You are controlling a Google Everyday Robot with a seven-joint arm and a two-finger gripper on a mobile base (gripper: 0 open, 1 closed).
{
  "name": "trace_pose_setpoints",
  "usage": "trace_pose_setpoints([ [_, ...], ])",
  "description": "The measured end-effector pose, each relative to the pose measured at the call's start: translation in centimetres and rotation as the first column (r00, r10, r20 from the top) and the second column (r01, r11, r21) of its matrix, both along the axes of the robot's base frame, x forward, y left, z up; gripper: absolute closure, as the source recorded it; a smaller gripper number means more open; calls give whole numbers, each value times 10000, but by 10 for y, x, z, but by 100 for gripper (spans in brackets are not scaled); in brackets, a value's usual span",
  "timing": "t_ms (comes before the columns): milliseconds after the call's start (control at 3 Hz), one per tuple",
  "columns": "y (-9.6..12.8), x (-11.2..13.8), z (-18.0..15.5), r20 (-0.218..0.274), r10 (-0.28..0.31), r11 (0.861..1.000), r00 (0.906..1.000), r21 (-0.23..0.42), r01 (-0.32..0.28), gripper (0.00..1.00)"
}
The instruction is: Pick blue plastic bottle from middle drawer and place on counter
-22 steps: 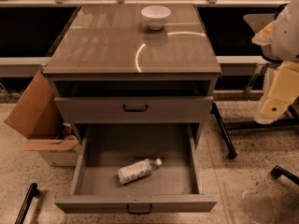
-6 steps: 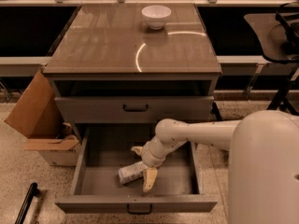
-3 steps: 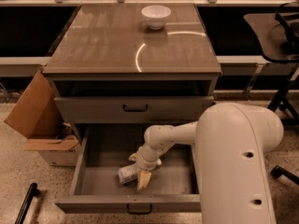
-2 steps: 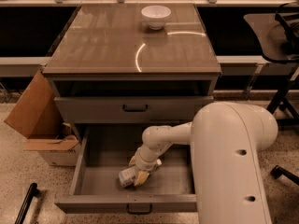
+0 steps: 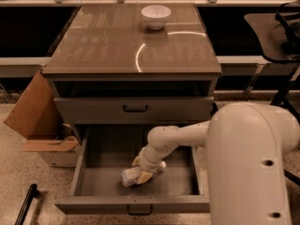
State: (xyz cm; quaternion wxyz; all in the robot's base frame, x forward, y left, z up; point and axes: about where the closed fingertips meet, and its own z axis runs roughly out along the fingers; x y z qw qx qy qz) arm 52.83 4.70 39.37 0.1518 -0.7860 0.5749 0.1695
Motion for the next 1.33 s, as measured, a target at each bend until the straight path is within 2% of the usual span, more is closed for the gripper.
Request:
trace_pose_setpoints([
  [333,-24,-6,53,352,-202,9987,9992,481,185,100],
  [1000,-84,6,165,1113,-571,9886,9922,1450,406,100],
  [1333,-84,6,165,1114,-571,9886,9921,1448,406,100],
])
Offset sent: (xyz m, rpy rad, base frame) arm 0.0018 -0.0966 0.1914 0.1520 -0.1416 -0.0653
